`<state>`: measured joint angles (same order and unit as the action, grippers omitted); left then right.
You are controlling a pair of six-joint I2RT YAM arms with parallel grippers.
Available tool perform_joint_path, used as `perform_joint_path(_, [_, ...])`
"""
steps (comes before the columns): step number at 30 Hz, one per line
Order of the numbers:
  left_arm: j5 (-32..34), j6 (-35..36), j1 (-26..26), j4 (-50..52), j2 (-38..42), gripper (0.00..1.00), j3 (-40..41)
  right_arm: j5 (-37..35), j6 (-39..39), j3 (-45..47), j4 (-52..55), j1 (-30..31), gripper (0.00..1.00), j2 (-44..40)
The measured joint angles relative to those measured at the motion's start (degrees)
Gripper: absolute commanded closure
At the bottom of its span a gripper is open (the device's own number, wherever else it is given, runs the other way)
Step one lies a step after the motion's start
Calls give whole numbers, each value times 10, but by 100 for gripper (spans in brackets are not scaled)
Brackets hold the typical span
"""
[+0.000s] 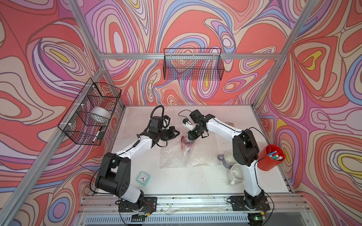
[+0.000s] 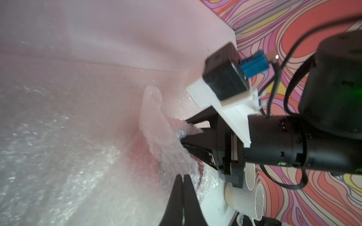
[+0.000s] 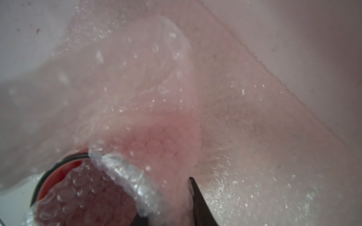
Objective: Wrap mugs in bubble wrap
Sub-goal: Wrap the mug in bubble wrap.
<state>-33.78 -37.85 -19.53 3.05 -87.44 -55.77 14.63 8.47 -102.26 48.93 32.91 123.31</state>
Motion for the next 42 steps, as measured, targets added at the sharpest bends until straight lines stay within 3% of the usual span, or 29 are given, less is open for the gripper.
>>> perform_joint_path(7, [24,-31,-52,-21,8,100,30,52,-37,23,-31,-14,62,-4])
perform_joint_path(14, [46,-40,-88,-28,-35,99,27,80,-61,50,-50,-24,51,-21])
perform_joint_path(23, [57,-39,-90,-16,-63,95,10,86,-105,131,-83,-47,30,-121])
perform_joint_path(30, [55,-40,-90,-15,-72,93,2,108,-147,125,-116,-54,17,-144])
perform_joint_path(39, [53,-39,-96,-15,-78,90,-5,117,-165,101,-115,-49,14,-70])
perform_joint_path(42, [52,-39,-99,-16,-79,81,-6,109,-163,99,-105,-42,18,-56])
